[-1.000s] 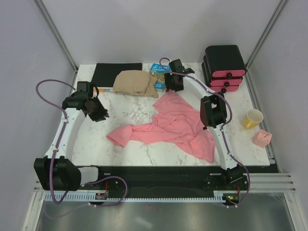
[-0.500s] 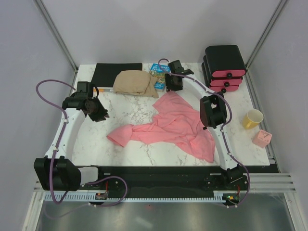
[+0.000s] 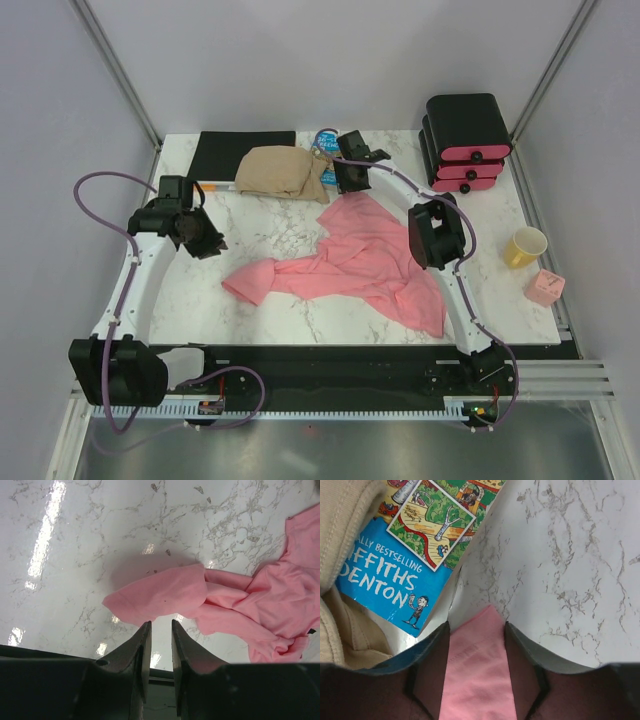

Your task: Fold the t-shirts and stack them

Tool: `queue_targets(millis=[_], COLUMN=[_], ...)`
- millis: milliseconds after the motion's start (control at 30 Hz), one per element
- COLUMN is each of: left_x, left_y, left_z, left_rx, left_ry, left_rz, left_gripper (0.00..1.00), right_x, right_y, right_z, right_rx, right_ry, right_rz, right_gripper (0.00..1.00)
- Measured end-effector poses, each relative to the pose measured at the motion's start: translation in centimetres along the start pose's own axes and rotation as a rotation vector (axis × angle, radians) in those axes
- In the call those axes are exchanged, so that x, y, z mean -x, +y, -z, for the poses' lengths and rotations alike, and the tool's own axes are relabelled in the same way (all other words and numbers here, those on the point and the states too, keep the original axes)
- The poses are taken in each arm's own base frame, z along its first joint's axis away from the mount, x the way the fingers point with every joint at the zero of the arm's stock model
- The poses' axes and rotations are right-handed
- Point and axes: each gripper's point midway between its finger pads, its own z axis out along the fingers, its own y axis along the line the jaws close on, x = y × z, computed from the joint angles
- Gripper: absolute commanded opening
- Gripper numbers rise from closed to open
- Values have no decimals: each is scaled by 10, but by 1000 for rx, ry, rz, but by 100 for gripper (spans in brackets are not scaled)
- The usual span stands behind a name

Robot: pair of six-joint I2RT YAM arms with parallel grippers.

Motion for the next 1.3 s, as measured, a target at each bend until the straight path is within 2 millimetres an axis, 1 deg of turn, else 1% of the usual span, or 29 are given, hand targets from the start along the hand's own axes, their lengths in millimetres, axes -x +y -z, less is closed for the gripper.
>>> queue_targets(millis=[67, 100, 167, 200, 300, 400, 500, 533, 700, 800, 867, 933, 967, 1167, 1233, 1300], left_x=[0, -1, -2, -3, -4, -4, -5, -5, -9, -13, -15, -16, -16, -18, -20, -22], left_y=[0, 0, 1, 2, 2, 2, 1, 1, -10, -17, -22, -26, -27, -32, -34, -36], left_z=[2, 3, 4, 4, 5, 5, 5, 5, 0, -1, 0, 0, 0, 1, 0, -1], left_rx=[-5, -6, -5, -5, -4, -4, -10, -13, -60, -90, -111, -128, -133, -160, -165, -167], left_ry=[-6, -7, -6, -6, -5, -3, 0, 1, 39, 60, 67, 72, 73, 83, 89, 96], left_rz=[0, 0, 0, 0, 0, 0, 0, -1, -7, -20, -28, -35, -36, -52, -60, -68], left_gripper=[30, 29, 30, 30, 30, 31, 36, 39, 41, 41, 41, 41, 41, 41, 41, 43], right_x=[0, 0, 0, 0, 0, 0, -2, -5, -30, -51, -55, -50, -42, 15, 27, 34], right_y=[-1, -2, -2, -1, -1, -2, -5, -7, -26, -43, -53, -63, -68, -90, -94, -96], right_z=[0, -1, -1, -2, -2, -1, 2, 4, 26, 45, 59, 75, 85, 149, 163, 173], right_rx=[-10, -15, -18, -19, -32, -41, -51, -57, -124, -173, -195, -211, -215, -226, -230, -232], right_ry=[-2, -2, -6, -8, -16, -23, -27, -23, 27, 80, 93, 78, 57, -125, -165, -190], right_rz=[-7, -7, -19, -28, -32, -34, -37, -37, -26, -17, -20, -33, -44, -115, -126, -130], right_gripper=[35, 21, 9, 5, 1, 0, 0, 0, 0, 0, 0, 0, 0, 0, 0, 0])
